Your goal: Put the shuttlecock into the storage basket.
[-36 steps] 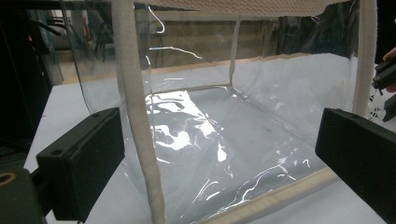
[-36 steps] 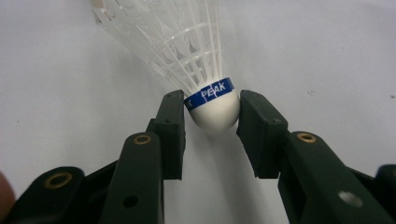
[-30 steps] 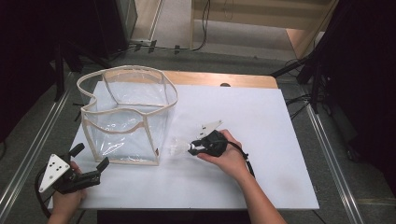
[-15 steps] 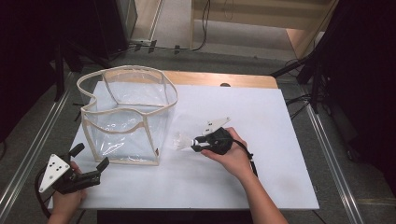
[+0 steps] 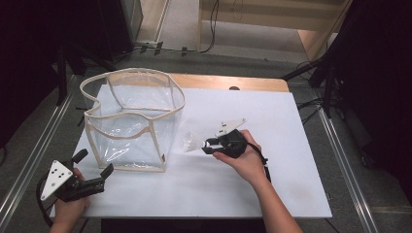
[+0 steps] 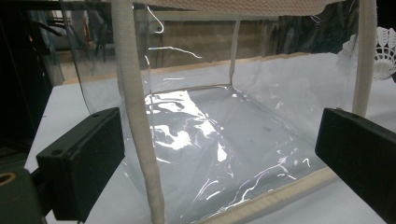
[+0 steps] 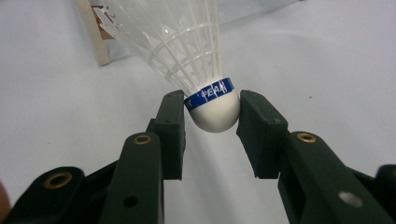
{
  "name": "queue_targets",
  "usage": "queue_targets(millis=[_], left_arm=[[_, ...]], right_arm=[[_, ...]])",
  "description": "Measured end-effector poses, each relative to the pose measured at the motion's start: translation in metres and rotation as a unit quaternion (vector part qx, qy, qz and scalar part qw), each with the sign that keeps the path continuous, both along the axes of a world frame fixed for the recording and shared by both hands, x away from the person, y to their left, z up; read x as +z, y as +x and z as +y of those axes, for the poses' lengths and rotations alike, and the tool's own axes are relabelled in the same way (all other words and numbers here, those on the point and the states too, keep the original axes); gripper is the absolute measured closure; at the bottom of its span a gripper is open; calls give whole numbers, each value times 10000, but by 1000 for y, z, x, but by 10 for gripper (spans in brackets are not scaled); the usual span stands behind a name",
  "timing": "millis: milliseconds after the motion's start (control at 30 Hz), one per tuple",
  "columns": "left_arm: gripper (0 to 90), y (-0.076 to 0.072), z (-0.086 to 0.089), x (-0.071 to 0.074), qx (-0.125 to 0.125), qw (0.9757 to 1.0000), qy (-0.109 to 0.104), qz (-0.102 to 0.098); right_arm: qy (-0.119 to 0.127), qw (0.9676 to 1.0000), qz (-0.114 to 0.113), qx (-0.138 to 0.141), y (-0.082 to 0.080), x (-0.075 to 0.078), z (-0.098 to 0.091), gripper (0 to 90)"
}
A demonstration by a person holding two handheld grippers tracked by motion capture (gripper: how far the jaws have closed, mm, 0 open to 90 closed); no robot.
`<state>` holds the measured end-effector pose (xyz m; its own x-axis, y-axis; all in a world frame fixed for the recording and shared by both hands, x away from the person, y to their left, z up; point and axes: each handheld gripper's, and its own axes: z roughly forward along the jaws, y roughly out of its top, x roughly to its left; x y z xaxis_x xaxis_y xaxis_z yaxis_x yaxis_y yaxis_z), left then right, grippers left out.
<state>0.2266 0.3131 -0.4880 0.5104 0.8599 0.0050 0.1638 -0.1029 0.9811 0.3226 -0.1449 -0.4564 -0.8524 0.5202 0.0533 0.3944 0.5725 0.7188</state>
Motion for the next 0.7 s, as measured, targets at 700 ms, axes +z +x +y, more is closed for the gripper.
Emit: queue_targets(millis=[700], left_arm=[[21,0,0,0,3,10000,3,0]], right_arm=[[142,9998,-35,-161,2,20,-11,602]])
